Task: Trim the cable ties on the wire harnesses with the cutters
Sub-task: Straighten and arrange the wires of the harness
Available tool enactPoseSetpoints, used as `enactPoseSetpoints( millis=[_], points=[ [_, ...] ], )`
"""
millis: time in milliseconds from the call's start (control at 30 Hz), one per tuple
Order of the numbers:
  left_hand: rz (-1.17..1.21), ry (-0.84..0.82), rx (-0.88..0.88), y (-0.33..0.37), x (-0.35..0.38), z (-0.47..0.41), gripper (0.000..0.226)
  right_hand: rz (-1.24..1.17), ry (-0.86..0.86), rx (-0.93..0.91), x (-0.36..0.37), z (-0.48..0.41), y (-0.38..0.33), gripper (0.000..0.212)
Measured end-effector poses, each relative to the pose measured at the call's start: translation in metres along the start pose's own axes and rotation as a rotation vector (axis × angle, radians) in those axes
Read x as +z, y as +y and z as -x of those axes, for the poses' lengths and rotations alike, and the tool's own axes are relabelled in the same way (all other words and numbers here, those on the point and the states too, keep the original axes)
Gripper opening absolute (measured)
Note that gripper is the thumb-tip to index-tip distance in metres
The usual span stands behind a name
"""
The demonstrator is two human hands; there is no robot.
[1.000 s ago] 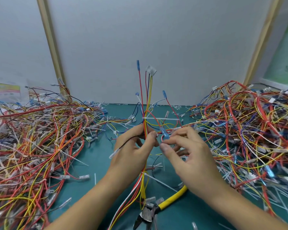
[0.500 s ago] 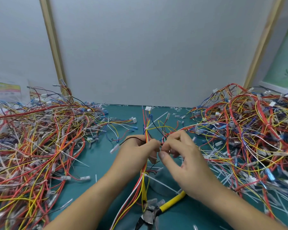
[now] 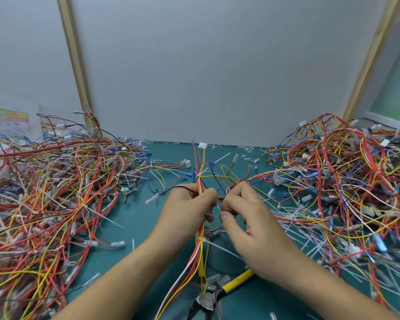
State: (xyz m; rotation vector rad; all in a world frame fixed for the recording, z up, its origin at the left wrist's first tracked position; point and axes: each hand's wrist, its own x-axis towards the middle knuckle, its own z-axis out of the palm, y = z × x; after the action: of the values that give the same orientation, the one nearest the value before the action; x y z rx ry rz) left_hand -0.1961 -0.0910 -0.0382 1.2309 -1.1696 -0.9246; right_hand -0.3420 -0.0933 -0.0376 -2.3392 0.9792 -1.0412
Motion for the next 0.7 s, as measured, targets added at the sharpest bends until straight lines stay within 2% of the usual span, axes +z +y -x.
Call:
enactPoseSetpoints(
  millis=[300, 400, 700],
  points=[
    [-0.037, -0.008, 0.056, -0.0015, 0.0024, 0.0015, 0.013, -0.022, -0.023, 0.036, -0.0027, 0.0007, -0.0011, 0.028],
    [-0.051, 0.043, 0.077, -0.0038, 0.0009, 0.0004, 0.026, -0.032, -0.038, 0.043, -0.0004, 0.0, -0.0023, 0.025],
    [-0.035, -0.069, 0.055, 0.0006, -0.0023, 0.0009, 0.007, -0.064, -0.008, 0.044, -0.0044, 0.0021, -0.0004, 0.032]
  ],
)
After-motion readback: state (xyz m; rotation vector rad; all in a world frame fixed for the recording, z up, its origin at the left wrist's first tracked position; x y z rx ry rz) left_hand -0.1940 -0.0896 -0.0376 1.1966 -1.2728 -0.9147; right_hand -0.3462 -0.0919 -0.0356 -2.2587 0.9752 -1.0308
